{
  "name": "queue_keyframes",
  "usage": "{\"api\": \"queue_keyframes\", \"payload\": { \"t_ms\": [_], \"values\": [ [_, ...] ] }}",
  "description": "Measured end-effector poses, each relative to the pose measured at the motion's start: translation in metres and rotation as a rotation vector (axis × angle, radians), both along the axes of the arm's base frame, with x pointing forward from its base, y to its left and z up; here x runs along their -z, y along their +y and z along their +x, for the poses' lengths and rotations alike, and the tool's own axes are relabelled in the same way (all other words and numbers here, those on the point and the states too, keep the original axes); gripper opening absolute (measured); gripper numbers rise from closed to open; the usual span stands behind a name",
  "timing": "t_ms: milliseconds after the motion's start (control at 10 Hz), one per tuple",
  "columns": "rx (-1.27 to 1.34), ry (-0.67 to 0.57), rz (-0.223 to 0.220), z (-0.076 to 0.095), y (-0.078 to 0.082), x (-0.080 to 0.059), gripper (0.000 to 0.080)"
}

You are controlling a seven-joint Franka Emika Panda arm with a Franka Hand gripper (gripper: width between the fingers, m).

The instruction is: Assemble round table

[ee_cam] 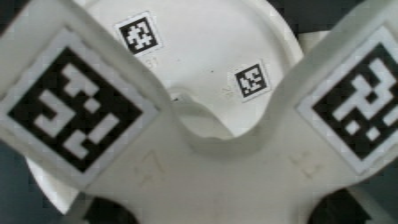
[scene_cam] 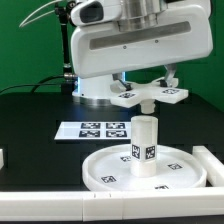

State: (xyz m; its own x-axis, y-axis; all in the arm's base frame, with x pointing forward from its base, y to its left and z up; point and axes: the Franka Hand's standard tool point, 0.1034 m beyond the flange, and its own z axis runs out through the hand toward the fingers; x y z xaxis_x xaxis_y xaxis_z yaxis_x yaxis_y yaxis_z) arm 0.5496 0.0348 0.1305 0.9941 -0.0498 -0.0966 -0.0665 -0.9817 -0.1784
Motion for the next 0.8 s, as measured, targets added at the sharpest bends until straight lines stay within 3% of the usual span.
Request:
{"api": "queue_keyframes", "payload": {
  "t_ms": [800],
  "values": [
    [-0.040,-0.017,-0.003,-0.0014,-0.0014,0.0085,0.0448]
  ]
}}
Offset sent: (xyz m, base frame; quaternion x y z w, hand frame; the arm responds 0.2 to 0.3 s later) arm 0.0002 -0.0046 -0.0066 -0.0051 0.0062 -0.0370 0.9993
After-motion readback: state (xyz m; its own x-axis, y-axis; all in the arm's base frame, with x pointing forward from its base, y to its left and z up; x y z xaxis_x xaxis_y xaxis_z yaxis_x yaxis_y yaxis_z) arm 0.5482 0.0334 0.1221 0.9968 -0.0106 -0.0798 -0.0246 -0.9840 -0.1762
